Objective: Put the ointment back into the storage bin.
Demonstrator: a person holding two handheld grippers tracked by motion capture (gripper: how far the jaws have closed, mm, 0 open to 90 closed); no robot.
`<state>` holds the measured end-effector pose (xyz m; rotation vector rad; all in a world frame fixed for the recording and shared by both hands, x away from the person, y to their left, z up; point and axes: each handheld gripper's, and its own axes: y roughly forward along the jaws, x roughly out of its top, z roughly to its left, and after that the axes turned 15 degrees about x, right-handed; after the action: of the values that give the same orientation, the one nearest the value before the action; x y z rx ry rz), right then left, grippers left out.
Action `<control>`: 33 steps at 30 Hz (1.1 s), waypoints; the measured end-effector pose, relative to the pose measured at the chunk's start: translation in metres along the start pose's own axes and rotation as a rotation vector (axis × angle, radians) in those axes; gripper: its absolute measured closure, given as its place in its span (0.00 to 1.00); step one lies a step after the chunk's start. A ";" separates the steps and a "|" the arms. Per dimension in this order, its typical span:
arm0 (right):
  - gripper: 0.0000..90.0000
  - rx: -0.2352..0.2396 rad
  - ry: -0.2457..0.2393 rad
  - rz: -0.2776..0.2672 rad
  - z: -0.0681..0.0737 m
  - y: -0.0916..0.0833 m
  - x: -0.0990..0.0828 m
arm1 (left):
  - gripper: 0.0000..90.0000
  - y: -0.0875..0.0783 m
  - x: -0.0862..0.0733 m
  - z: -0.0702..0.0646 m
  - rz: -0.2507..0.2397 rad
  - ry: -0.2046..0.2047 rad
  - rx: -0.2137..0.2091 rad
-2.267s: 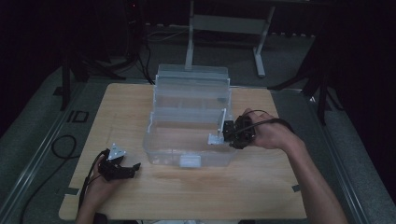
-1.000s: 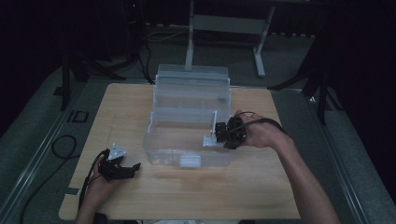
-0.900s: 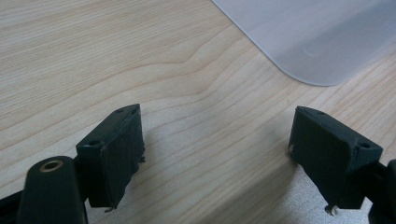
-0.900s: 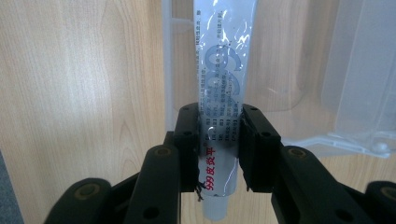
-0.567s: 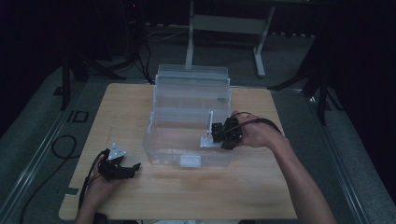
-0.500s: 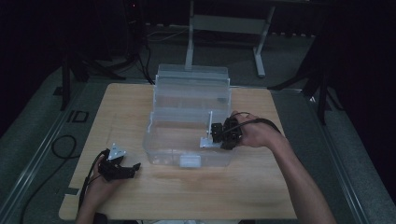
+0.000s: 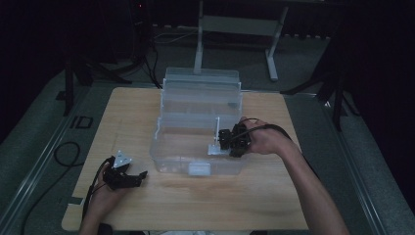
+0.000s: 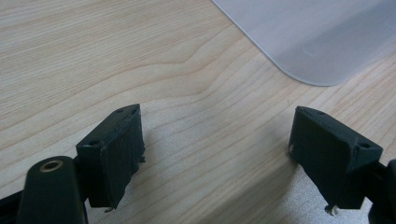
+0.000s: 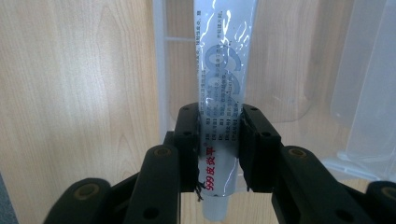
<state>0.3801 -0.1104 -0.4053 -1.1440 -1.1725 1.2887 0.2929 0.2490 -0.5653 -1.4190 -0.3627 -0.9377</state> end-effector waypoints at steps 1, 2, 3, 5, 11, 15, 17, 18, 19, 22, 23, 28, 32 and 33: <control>0.78 0.002 0.001 0.001 0.000 0.000 0.000 | 0.20 0.000 0.000 0.000 0.000 0.000 0.000; 0.78 0.003 0.004 0.001 -0.001 0.001 0.000 | 0.20 0.000 0.000 0.000 0.000 0.000 0.000; 0.78 0.003 0.003 0.001 -0.001 0.001 0.001 | 0.20 0.000 0.000 0.000 0.000 0.000 0.000; 0.78 0.004 0.001 -0.002 -0.002 0.002 0.001 | 0.20 0.000 0.000 0.000 0.000 0.000 0.000; 0.78 0.008 0.008 0.001 -0.003 0.003 0.003 | 0.20 0.000 0.000 0.000 0.000 0.000 0.000; 0.78 0.012 0.012 -0.005 -0.003 0.005 0.004 | 0.20 0.000 0.000 0.000 0.000 0.000 0.000; 0.78 0.012 0.008 -0.006 -0.004 0.005 0.005 | 0.20 0.000 0.000 0.000 0.000 0.000 0.000; 0.78 0.011 0.007 -0.007 -0.004 0.005 0.005 | 0.20 0.000 0.000 0.000 0.000 0.000 0.000; 0.78 0.012 0.012 -0.009 -0.004 0.005 0.005 | 0.20 0.000 0.000 0.000 0.000 0.000 0.000; 0.62 0.001 0.025 -0.020 -0.005 0.005 0.004 | 0.20 0.000 0.000 0.000 0.000 0.000 0.000; 0.58 -0.012 0.025 -0.025 -0.005 0.004 0.004 | 0.20 0.000 0.000 0.000 0.000 0.000 0.000; 0.54 -0.046 0.046 -0.057 -0.004 -0.007 -0.004 | 0.20 0.000 0.000 0.000 0.000 0.000 0.000; 0.53 -0.053 0.063 -0.057 -0.003 -0.010 -0.010 | 0.20 0.000 0.000 0.000 0.000 0.000 0.000; 0.53 -0.050 0.059 -0.064 -0.003 -0.010 -0.011 | 0.20 0.000 0.000 0.000 0.000 0.000 0.000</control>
<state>0.3841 -0.1211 -0.3958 -1.1634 -1.1942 1.1759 0.2929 0.2490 -0.5653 -1.4192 -0.3625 -0.9379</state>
